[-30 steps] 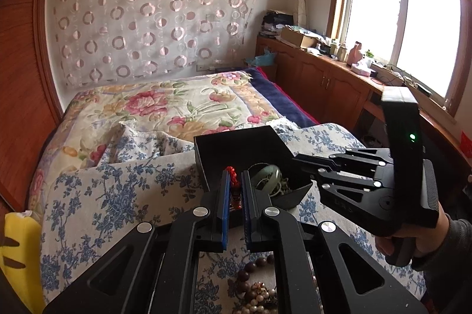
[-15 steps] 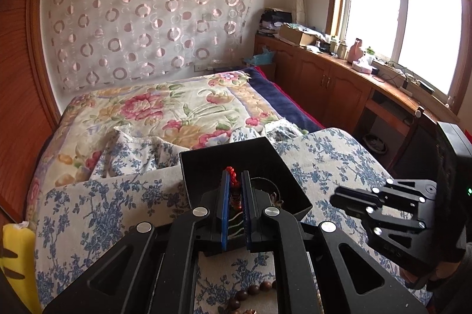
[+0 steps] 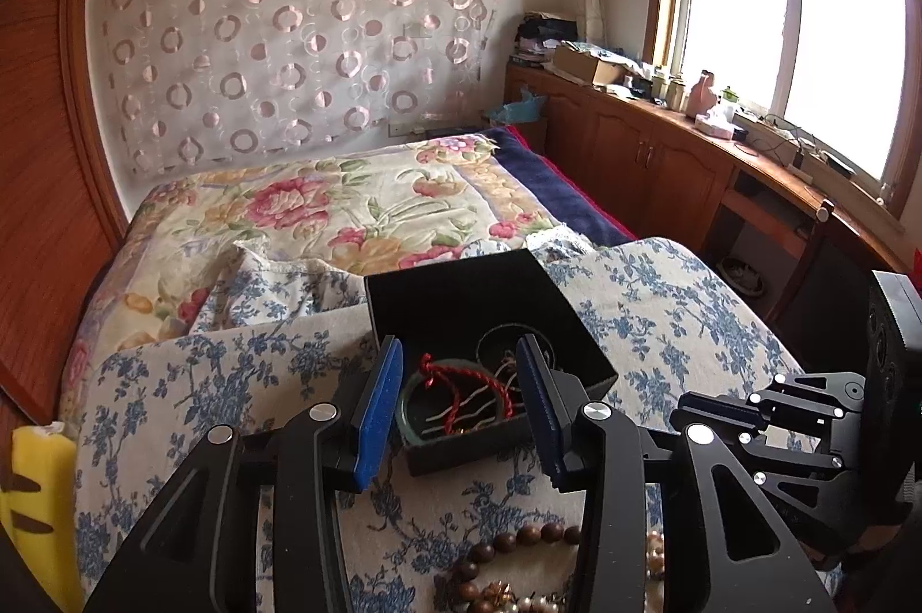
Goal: Organize jewelry
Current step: 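Drop the red-string pendant into the black box by opening the left tool, then move the open left tool back over the pearl necklaces, then grasp a beaded pearl strand with the left tool while the right tool grasps a white pearl necklace, then carry both pearl strands over the black box with both tools, then open both tools to drop the pearl strands into the black box, then grasp the dark wooden bead bracelet with the right tool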
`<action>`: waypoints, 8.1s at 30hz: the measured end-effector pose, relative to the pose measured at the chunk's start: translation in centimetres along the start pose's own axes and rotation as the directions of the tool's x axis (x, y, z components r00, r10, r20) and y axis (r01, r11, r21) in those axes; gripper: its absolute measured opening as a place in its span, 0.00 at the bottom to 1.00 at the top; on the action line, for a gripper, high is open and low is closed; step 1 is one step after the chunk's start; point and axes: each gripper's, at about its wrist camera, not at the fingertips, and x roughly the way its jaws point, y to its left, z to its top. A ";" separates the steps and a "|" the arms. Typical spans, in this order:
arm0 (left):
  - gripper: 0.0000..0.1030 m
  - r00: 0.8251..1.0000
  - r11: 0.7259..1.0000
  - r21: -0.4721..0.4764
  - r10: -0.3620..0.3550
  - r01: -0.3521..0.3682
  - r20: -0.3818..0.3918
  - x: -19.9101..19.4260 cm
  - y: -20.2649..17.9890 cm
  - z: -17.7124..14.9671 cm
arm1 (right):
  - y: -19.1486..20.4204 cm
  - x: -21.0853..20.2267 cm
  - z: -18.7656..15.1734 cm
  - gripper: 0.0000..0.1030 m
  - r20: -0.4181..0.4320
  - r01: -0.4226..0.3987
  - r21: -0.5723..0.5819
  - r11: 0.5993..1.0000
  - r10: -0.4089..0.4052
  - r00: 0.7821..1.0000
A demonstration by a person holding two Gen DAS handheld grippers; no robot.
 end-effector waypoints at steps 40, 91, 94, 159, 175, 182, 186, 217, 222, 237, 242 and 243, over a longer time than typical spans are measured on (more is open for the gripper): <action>0.76 0.971 0.999 0.048 -0.013 0.025 -0.239 -3.0 1.0 -13.8 | 3.4 -1.1 -6.1 0.22 -0.188 -0.055 -0.081 0.995 0.039 0.981; 0.44 0.977 0.999 -0.034 -0.046 0.039 -0.206 -4.0 2.3 -14.0 | 1.4 -3.2 -4.3 0.05 -0.102 0.031 -0.084 0.996 -0.039 0.994; 0.36 0.975 0.999 -0.023 -0.038 0.034 -0.217 -3.5 2.1 -14.3 | 1.4 -4.0 -3.7 0.05 -0.079 0.036 -0.087 0.996 -0.043 0.996; 0.06 0.973 0.999 0.035 -0.012 0.004 0.231 -13.7 0.2 5.2 | 4.3 -11.6 14.4 0.05 0.274 0.059 -0.200 0.978 -0.002 0.962; 0.06 0.966 0.998 0.064 -0.020 0.004 0.258 -10.5 0.3 10.8 | 2.9 -7.0 19.4 0.05 0.272 0.018 -0.245 0.969 0.051 0.961; 0.06 0.983 0.998 0.060 -0.035 0.025 0.181 -5.9 0.8 10.2 | 1.9 -1.7 18.4 0.05 0.199 -0.007 -0.225 0.974 0.053 0.979; 0.06 0.989 0.998 0.051 -0.052 0.045 0.142 -3.5 1.0 8.6 | 1.6 1.6 16.6 0.05 0.123 -0.037 -0.218 0.975 0.065 0.990; 0.17 0.997 0.997 0.000 -0.078 0.078 -0.018 2.8 1.1 2.1 | 0.6 4.0 10.2 0.28 0.009 -0.095 -0.135 0.986 0.097 0.995; 0.27 0.996 0.996 0.002 -0.088 0.088 0.009 0.9 1.1 1.5 | 1.3 2.4 8.2 0.28 0.014 -0.095 -0.134 0.986 0.097 0.995; 0.38 0.989 0.998 -0.041 -0.058 0.053 -0.133 -0.1 3.6 -6.5 | 5.2 3.2 1.1 0.28 -0.157 -0.198 -0.128 0.972 0.177 0.972; 0.48 0.984 0.997 -0.055 -0.054 0.045 -0.168 -0.1 4.0 -8.7 | 6.7 4.5 -0.2 0.28 -0.215 -0.216 -0.147 0.965 0.182 0.959; 0.48 0.983 0.997 -0.057 -0.055 0.046 -0.172 0.0 4.0 -8.9 | 6.9 4.7 -0.3 0.28 -0.222 -0.213 -0.149 0.966 0.177 0.959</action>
